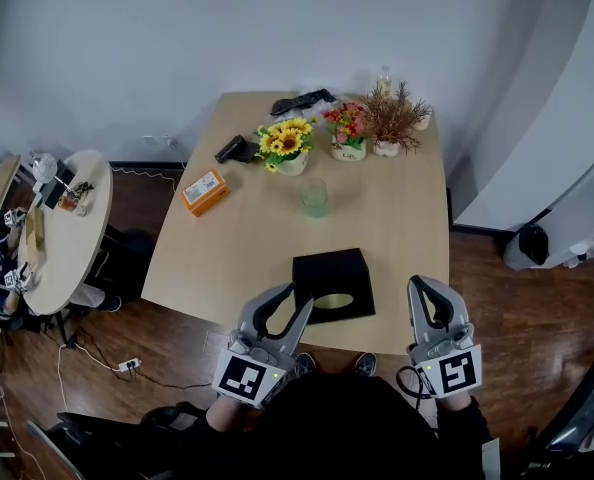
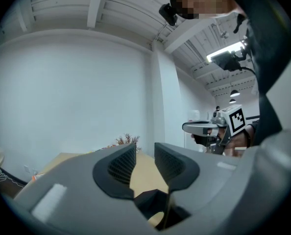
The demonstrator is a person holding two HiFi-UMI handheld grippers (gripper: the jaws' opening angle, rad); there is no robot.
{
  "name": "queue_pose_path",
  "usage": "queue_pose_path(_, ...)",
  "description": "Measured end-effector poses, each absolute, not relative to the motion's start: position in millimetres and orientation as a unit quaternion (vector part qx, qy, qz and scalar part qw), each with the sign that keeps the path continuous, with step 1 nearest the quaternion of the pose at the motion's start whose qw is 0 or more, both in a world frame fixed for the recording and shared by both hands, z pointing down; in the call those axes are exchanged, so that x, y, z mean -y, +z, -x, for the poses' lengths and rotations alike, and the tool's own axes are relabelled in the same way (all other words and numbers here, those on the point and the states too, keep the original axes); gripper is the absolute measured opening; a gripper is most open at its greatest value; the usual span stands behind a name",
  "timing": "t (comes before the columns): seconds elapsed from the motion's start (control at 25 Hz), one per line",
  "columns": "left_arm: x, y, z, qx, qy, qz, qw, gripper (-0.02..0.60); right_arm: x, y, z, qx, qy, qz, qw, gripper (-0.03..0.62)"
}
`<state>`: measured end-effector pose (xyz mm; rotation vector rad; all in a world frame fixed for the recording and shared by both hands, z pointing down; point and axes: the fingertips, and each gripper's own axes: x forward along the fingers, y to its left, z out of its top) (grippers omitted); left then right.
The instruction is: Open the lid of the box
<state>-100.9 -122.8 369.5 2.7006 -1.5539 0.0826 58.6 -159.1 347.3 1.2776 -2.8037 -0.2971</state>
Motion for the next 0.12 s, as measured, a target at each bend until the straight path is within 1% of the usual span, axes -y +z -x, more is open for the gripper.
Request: queue_pose_path(0.12,123.6,369.0,100.3,0.5,0.028,-0.866,0.013,0.1,160.1,348.2,-60.8,0.905,-0.093,-0.414,0.025,0.0)
